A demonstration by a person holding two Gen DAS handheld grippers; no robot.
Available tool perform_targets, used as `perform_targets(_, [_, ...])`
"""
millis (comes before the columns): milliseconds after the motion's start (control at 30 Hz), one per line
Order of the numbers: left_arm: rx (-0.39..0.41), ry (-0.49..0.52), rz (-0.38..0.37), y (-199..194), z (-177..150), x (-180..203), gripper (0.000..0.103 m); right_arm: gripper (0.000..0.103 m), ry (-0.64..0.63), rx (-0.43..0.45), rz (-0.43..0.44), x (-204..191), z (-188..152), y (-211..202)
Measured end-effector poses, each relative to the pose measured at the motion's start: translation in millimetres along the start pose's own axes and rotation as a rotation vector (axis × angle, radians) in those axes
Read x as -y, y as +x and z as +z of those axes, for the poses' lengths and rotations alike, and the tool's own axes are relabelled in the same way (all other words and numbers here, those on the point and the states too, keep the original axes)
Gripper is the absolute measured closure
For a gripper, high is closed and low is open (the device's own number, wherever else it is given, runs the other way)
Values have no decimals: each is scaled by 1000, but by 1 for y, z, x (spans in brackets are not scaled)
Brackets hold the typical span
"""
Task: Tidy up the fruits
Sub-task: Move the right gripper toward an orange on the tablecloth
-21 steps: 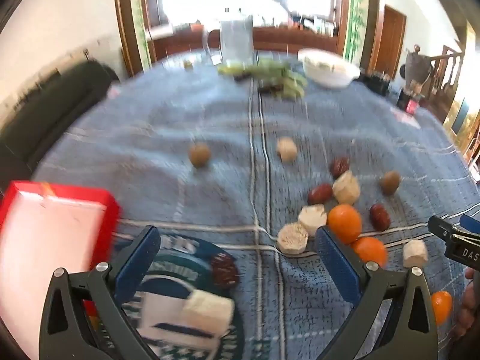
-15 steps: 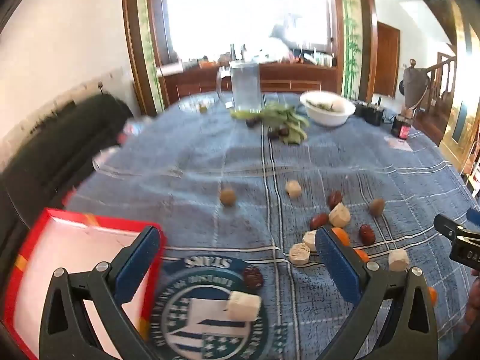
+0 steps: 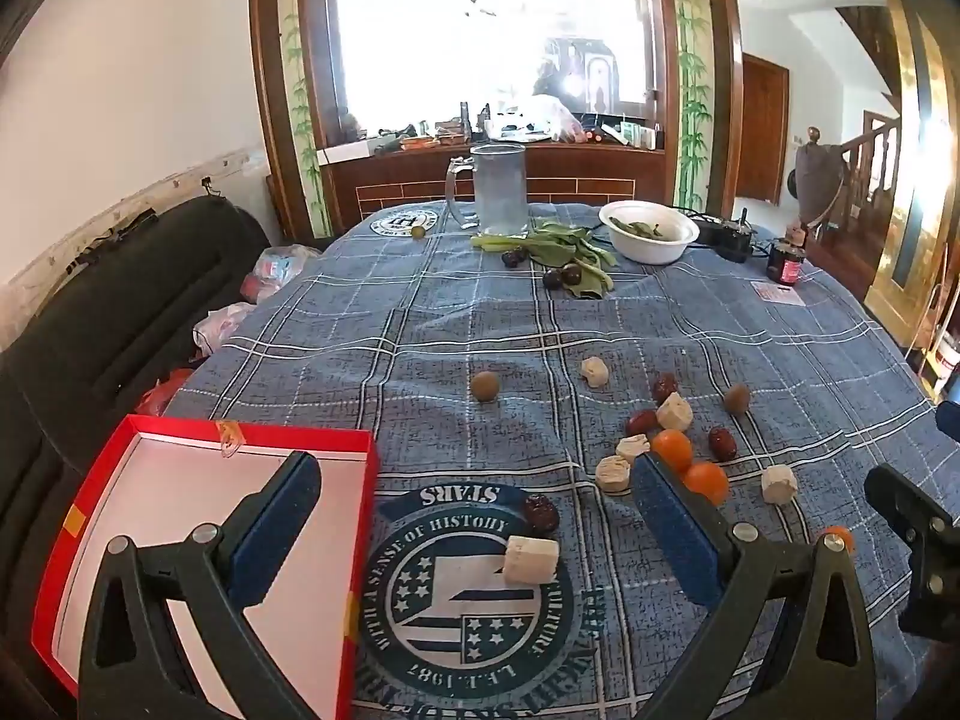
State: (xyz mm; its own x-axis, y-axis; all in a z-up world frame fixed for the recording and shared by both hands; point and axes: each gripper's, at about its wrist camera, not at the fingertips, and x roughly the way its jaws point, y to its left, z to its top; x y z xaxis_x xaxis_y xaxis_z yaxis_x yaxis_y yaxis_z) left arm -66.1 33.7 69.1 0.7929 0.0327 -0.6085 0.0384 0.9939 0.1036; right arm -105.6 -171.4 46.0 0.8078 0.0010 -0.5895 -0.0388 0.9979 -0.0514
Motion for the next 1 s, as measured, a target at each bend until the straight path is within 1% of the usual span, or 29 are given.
perform_targets(100, [-16,17,20,1,1,0,1,0,6,-3,10,-2,-2,-3])
perform_targets(267, [-33,18,23,3,0,-3,1,0,31,-16,19,1,-6,-1])
perform_targets(500, [-26,-21,-4,7,-6,-9,1,0,66,-34,21,9,-13,2])
perform_targets(600, [-29,-18,-7,7,-7,-9,1,0,74,-41,24,11,-14,3])
perform_targets(800, [-36,1,-53,8,-18,-18,1,1,49,-77,27,14,-23,4])
perform_targets(900, [-52,23,-81,10,-27,-22,1,5,56,-105,28,20,-34,7])
perform_targets(1000, [-55,40,-94,9,-33,-24,1,13,78,-143,53,27,-43,12])
